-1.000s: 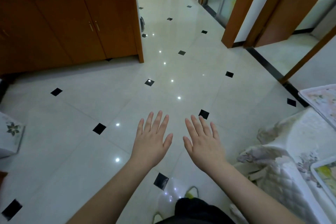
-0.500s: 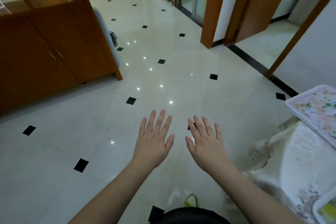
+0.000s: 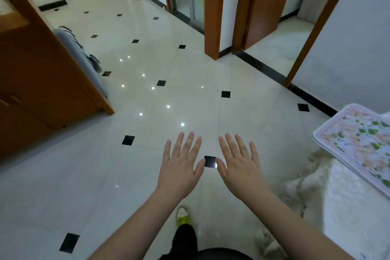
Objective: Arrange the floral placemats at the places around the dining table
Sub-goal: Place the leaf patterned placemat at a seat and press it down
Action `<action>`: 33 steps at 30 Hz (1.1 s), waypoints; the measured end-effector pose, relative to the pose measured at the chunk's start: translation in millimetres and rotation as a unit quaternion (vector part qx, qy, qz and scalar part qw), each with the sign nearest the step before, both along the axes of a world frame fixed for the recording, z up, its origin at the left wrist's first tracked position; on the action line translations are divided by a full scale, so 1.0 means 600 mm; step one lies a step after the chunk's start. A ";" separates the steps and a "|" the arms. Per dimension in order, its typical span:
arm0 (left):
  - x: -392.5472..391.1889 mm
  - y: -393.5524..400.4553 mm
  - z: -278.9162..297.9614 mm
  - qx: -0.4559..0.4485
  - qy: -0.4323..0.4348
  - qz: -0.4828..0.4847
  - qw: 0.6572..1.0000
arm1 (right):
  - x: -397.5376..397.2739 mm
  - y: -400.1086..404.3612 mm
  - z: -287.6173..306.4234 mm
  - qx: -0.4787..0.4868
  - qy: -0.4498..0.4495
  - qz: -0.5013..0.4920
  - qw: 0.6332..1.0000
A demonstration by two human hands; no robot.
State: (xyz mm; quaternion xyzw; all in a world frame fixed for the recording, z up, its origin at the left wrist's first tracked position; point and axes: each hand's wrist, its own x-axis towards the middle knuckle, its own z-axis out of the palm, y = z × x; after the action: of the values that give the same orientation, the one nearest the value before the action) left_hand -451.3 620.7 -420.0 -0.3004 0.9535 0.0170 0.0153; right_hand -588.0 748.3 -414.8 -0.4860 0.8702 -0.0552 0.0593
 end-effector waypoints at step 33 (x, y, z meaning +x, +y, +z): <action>-0.662 -0.342 -0.002 0.021 0.027 -0.268 0.963 | -0.504 -0.234 -0.007 0.009 0.019 -0.265 0.964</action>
State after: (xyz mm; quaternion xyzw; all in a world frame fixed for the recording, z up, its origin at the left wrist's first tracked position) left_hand -848.4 415.6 -421.3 -0.0330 0.9986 0.0402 0.0001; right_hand -890.4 607.8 -418.8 -0.2387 0.9692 -0.0523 0.0304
